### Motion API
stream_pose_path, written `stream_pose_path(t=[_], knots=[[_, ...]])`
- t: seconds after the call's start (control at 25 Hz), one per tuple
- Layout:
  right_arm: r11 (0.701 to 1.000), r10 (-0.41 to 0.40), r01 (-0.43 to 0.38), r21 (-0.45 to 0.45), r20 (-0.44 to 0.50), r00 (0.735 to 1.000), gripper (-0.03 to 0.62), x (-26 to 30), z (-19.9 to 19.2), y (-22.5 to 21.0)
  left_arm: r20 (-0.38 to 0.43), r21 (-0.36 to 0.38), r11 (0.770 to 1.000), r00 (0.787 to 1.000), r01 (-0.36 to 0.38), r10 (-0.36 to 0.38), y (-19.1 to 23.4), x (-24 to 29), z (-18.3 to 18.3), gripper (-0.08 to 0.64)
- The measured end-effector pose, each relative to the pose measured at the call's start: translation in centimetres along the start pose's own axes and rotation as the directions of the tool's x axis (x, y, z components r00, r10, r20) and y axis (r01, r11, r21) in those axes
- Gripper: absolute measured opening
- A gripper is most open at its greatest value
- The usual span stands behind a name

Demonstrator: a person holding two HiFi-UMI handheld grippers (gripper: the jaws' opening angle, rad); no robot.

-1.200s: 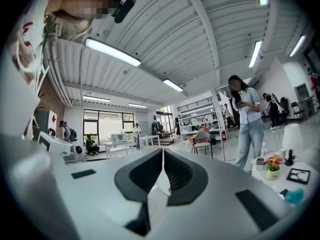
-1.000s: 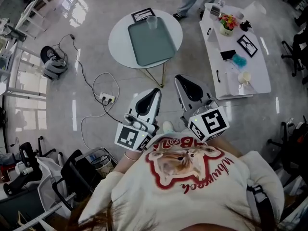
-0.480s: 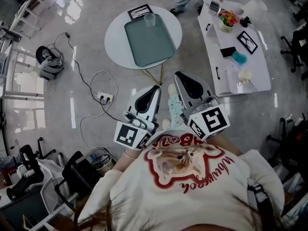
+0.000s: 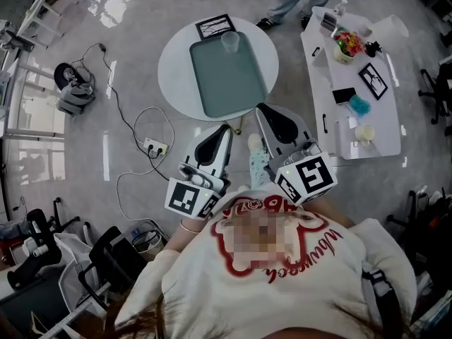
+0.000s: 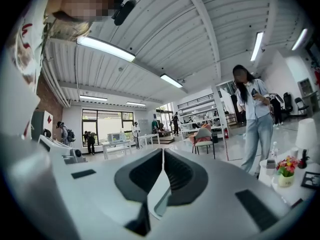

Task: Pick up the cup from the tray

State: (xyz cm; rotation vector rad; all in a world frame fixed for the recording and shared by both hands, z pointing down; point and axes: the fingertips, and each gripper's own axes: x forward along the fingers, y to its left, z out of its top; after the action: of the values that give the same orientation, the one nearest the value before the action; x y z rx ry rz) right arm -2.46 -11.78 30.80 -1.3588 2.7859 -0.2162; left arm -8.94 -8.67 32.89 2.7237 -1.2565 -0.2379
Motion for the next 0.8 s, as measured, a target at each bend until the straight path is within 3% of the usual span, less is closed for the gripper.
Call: stream_pose_path(t=[0.52,0.8], knots=[[0.995,0.096,-0.097,-0.016,-0.016,0.995,0.031,11.5,2.7,-8.6,0.037,0.017,0.996,0.996,-0.087,0.087,9.1,11.1,1.6,0.015],[0.985,0.171,-0.172,-0.014,-0.039,0.985,0.031,15.5,2.4,-10.1,0.043,0.012,0.992,0.991,-0.127,0.126,11.8,14.4,1.7,0.015]])
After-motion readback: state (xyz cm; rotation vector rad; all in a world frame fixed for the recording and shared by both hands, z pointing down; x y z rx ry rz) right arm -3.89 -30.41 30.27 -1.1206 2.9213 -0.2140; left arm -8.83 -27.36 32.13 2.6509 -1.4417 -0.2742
